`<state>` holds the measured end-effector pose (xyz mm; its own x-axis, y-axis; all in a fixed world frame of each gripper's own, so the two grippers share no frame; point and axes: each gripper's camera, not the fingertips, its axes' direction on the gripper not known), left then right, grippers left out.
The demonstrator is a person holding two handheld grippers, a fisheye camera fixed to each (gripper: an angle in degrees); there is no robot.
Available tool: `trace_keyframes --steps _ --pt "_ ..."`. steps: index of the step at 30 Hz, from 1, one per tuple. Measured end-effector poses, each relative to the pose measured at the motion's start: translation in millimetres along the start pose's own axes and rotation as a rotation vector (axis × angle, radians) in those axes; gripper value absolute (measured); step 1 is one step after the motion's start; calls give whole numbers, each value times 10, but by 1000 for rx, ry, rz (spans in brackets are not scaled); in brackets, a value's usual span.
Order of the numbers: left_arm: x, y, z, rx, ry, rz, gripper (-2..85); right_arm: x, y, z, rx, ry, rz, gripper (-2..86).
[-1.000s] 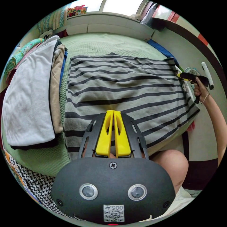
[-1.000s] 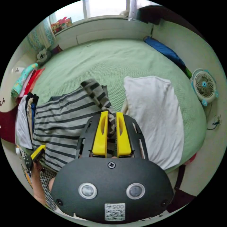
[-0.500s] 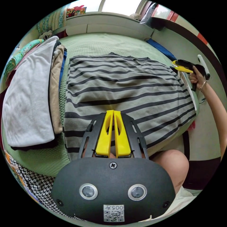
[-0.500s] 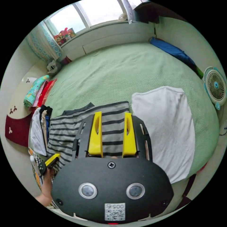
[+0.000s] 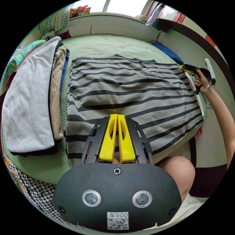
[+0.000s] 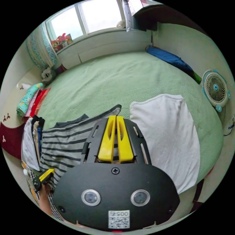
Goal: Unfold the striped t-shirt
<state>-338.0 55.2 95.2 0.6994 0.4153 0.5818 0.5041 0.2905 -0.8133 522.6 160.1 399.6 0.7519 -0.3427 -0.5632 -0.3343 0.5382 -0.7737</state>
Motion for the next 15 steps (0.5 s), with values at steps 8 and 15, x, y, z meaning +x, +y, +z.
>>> trace_keyframes --steps 8,15 --pt "-28 324 -236 91 44 -58 -3 96 950 -1017 78 -214 -119 -13" --pt "32 711 -713 192 24 -66 26 538 2598 -1533 7 -252 -39 -12"
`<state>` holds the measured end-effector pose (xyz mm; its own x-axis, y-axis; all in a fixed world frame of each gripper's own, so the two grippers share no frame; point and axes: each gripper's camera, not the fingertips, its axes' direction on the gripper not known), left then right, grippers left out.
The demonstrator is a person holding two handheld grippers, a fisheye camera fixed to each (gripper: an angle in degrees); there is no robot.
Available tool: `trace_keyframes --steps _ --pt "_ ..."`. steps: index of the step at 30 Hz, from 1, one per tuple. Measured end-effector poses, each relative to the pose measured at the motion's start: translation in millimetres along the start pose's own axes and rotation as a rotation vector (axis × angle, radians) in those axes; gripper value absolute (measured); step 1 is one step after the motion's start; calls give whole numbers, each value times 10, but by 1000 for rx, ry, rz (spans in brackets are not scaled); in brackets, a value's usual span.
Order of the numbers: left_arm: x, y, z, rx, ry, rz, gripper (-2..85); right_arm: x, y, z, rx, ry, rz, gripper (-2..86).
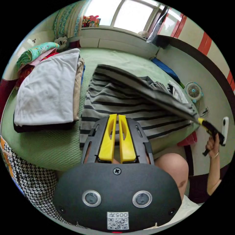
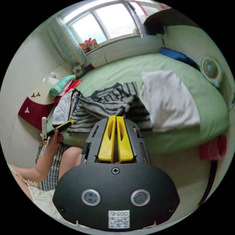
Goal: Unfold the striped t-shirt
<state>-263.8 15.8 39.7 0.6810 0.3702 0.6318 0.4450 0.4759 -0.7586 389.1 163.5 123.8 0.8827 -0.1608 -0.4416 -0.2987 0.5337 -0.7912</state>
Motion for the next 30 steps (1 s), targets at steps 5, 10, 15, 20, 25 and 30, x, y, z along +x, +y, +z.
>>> trace_keyframes --steps 5,10,15,20,25,30 --pt "-74 40 -342 66 -35 -1 67 377 754 -81 24 -21 205 -10" --pt "-43 -100 -418 101 -46 62 128 357 975 -42 17 45 190 -9" --pt "113 -487 -262 78 -37 121 158 338 1112 20 -17 111 144 -9" --pt "380 -939 207 -15 8 132 177 431 1269 10 -22 84 172 -9" --pt "305 -1057 696 -170 36 -13 157 445 1424 -29 -21 94 160 -9" --pt "254 -917 710 -218 -68 -8 60 464 1569 -83 -32 86 130 -9"
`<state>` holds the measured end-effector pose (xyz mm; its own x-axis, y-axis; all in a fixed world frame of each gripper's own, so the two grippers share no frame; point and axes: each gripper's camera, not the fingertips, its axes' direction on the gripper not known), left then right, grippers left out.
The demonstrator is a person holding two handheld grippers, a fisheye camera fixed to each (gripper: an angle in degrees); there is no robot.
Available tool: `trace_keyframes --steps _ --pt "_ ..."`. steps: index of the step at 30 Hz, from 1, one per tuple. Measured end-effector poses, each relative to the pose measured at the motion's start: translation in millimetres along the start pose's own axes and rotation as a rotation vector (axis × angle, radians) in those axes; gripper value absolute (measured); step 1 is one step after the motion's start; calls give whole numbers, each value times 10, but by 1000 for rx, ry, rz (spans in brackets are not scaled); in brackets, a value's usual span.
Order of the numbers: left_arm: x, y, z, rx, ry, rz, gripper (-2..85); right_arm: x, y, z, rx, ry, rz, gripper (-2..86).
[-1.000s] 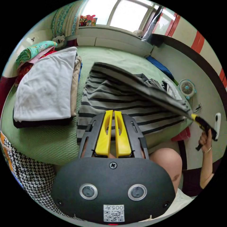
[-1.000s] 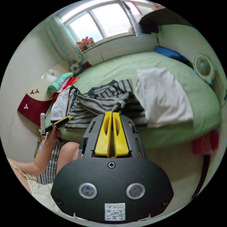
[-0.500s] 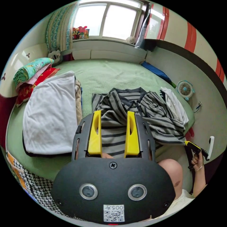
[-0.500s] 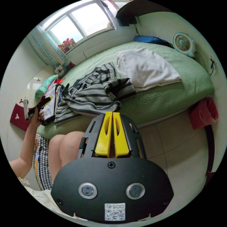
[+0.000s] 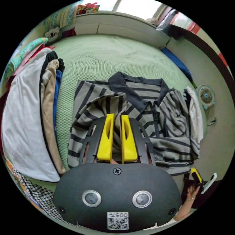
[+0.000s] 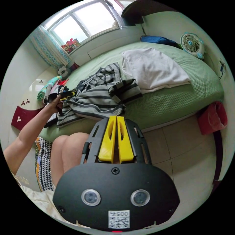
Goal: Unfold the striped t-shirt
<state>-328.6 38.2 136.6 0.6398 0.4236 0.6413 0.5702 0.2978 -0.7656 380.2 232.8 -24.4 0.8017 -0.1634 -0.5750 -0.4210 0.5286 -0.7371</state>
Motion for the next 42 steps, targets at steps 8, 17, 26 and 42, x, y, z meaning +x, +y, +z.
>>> trace_keyframes --steps 8,17,26,42 --pt "-131 494 -427 18 46 64 17 27 186 -149 35 -43 10 -9" --pt "-308 1402 -1329 176 75 159 12 -73 535 -611 121 -51 -37 -9" --pt "-438 2551 -2155 340 154 204 11 -62 958 -1215 242 -109 -47 -9" --pt "-376 4432 -2804 485 284 235 5 290 1687 -2306 413 -195 -50 -12"
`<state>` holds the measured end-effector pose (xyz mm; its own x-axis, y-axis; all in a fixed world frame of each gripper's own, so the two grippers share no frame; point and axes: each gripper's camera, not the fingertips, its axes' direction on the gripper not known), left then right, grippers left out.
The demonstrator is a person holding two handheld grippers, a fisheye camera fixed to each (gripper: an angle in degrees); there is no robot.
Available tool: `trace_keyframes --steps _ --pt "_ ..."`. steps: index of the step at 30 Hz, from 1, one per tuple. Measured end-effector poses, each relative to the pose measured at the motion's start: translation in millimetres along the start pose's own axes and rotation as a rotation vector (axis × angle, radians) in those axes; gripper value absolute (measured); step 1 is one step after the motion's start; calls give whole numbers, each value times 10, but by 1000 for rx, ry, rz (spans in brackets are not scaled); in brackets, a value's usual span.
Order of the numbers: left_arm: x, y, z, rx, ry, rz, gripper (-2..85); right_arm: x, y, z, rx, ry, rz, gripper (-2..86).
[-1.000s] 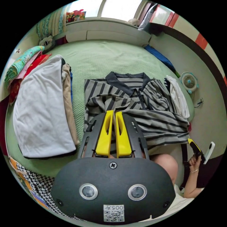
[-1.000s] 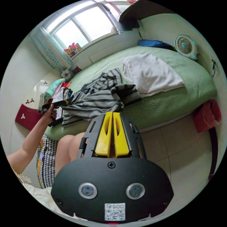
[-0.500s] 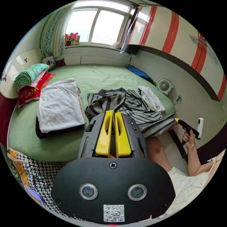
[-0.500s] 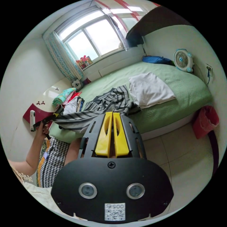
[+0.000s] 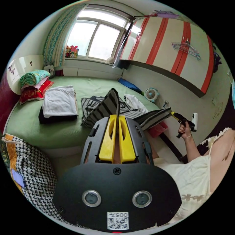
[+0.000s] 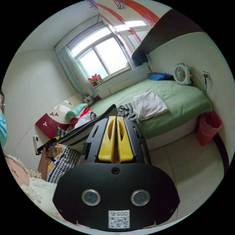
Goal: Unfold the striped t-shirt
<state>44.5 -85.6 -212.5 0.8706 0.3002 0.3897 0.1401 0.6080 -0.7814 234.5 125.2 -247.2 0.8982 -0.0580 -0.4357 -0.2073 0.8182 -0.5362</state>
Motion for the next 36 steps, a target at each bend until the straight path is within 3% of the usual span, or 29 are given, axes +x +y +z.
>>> trace_keyframes --steps 7,10,13,16,20,23,33,36 --pt "-78 1045 105 -246 26 -230 11 419 419 179 -253 39 124 -10" --pt "-149 1170 -66 -282 -27 -239 2 574 492 235 -269 103 182 -9" --pt "-248 1024 -243 -272 -151 -203 -4 516 367 296 -249 131 143 -6" --pt "-309 767 -213 -191 -146 -168 -6 297 214 536 -245 89 60 7" --pt "-199 444 315 -165 -35 -100 -6 -157 168 1201 -379 -27 -65 35" --pt "-82 320 827 -258 4 -73 -6 -475 253 1624 -480 -14 -178 40" --pt "-156 -385 1670 -341 -122 26 3 -557 510 2033 -899 -33 -200 40" --pt "-241 -690 1931 -344 -164 57 19 -642 274 2118 -921 13 -264 43"
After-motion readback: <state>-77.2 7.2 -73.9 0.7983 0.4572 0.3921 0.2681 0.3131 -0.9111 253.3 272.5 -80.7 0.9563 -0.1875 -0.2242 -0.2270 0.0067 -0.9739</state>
